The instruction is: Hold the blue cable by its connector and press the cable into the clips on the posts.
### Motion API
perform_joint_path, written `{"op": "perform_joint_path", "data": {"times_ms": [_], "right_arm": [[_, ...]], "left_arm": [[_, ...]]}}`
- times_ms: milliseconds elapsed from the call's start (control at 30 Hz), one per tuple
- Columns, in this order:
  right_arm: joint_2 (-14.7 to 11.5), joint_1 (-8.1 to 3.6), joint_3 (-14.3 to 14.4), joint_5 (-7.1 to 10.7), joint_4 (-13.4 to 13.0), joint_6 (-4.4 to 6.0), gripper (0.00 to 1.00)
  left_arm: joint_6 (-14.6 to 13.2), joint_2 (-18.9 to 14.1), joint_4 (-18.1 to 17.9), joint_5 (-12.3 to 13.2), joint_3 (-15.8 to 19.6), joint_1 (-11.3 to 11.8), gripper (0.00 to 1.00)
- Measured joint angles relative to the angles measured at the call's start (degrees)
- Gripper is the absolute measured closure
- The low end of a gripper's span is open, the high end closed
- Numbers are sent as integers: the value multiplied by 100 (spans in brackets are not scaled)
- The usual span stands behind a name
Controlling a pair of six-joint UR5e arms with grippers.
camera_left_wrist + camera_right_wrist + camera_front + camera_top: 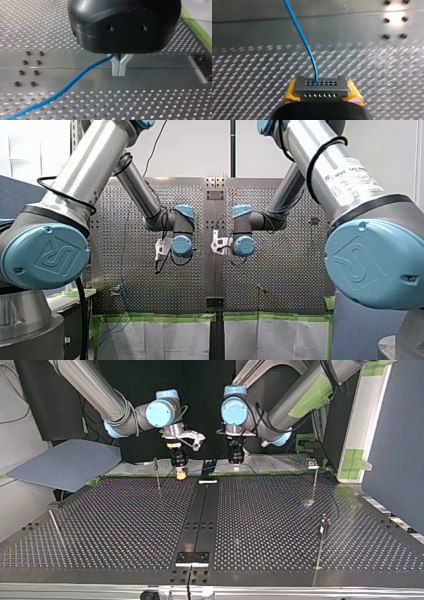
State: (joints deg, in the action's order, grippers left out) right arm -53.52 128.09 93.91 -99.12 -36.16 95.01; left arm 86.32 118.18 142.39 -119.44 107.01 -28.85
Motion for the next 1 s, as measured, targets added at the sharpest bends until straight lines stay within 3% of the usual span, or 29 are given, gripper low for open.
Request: {"op": "perform_joint_path", "data": {"times_ms": [400, 567, 767, 900, 1000], "right_arm": [[691, -170, 722, -7, -722, 42, 100], [832, -289, 1004, 9, -1005, 57, 100], [857, -514, 1301, 110, -1302, 24, 100], [860, -723, 1517, 305, -1517, -76, 100], [862, -898, 1692, 478, -1693, -81, 100]], "left_arm": [[-12, 275, -137, 110, -7, -25, 100], [-17, 425, -204, 146, -42, -41, 100], [-21, 711, -427, 168, -104, -73, 100], [-26, 925, -503, 171, -191, -113, 100], [-27, 1099, -573, 166, -267, -169, 100]]}}
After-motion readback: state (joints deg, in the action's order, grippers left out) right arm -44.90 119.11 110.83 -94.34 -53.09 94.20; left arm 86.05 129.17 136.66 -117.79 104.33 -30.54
